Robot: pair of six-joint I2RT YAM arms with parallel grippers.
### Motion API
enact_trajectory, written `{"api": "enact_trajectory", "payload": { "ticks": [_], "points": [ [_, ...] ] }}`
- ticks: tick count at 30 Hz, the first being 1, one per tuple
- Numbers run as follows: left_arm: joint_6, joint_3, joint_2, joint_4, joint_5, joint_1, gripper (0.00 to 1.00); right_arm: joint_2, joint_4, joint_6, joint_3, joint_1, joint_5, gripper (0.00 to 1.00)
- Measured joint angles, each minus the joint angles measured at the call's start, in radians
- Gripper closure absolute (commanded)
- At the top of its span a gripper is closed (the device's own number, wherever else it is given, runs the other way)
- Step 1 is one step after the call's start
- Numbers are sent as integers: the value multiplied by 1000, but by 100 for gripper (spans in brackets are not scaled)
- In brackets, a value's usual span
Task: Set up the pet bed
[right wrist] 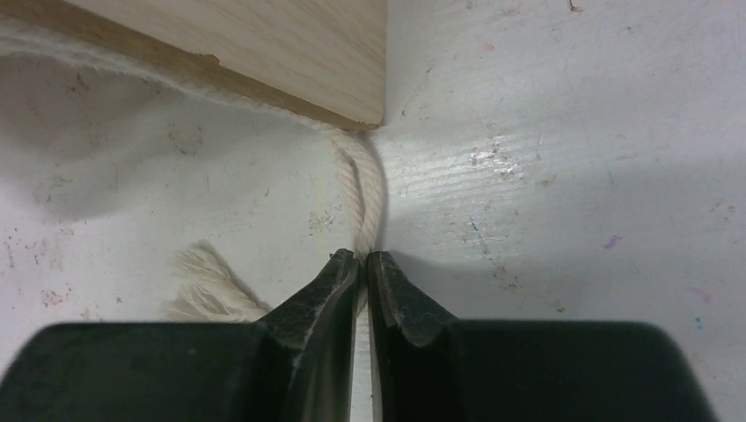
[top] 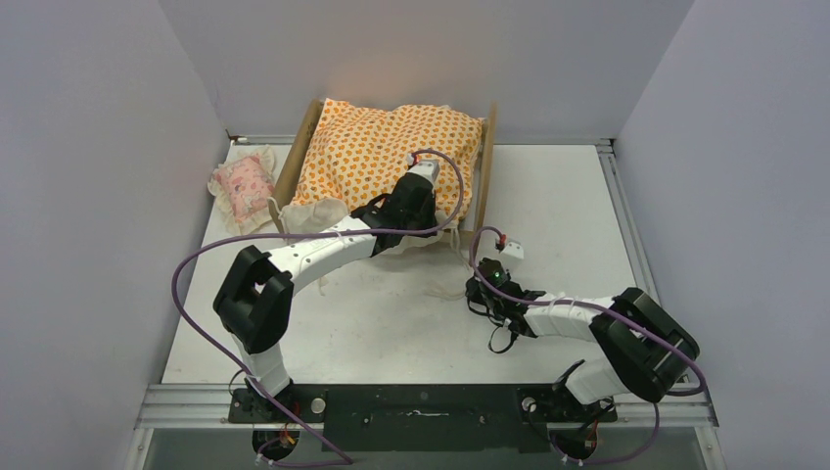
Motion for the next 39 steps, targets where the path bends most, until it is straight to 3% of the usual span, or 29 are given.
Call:
{"api": "enact_trajectory", "payload": {
  "ticks": [8,14,22,24,26,35,38,39],
  "points": [
    [0,-11,-4,12,4,5,100,-108,-187,-76,50,0,-23,95],
    [0,-33,-18,29,11,10,100,-158,-482,-255,336,8,-121,94],
    [-4,-64,-39,48,15,13,100,-180,-745,-480,605,65,-237,95],
    [-4,-74,-46,51,15,13,100,-181,-755,-522,638,68,-332,95],
    [-5,-84,-53,56,16,13,100,-182,-743,-549,646,82,-423,95],
    [-11,-135,-111,56,31,15,100,-227,-755,-545,546,48,-429,95],
    [-17,-153,-147,57,33,16,100,-245,-768,-514,452,-6,-426,86],
    [-21,-153,-155,56,34,17,100,-245,-765,-507,420,-22,-444,78]
  ]
}}
